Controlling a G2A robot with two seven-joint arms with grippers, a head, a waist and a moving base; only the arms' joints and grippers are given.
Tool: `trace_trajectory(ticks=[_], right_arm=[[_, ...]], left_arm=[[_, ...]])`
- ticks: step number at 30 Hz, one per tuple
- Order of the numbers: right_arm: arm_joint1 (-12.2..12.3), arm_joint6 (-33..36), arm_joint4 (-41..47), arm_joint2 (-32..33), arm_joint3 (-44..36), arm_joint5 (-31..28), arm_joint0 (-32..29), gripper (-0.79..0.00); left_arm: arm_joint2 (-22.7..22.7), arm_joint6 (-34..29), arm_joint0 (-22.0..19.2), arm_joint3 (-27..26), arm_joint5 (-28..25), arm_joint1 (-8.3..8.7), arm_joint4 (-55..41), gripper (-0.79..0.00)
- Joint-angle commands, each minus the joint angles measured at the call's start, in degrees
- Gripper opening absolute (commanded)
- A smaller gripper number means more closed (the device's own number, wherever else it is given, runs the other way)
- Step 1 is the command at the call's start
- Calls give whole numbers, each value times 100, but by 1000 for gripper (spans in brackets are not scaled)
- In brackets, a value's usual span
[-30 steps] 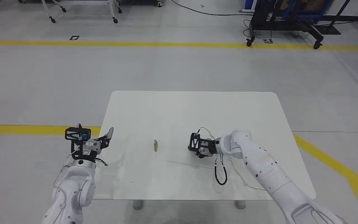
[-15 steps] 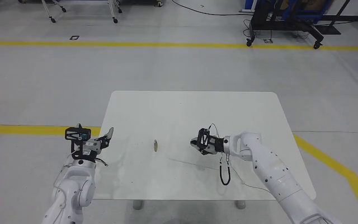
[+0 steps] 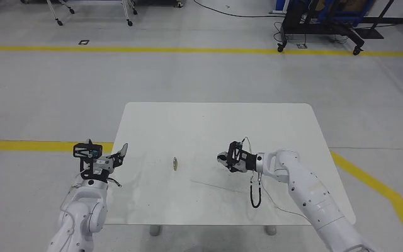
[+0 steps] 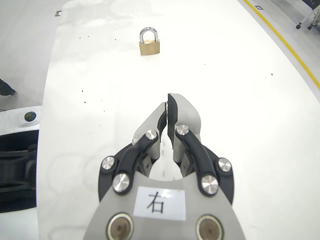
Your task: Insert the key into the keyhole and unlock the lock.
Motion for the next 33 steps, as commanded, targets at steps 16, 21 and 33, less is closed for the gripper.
trace_trajectory(ticks=[16,21,33], right_arm=[[-50,-1638,1063,-16,91,-525,-2,-785],[-50,-1638,1063,-16,91,-525,-2,-785],[-50,-1638,1063,-16,91,-525,-2,-785]], left_arm=[[0,0,0,0,0,0,0,0],[0,0,0,0,0,0,0,0],[0,0,0,0,0,0,0,-102]])
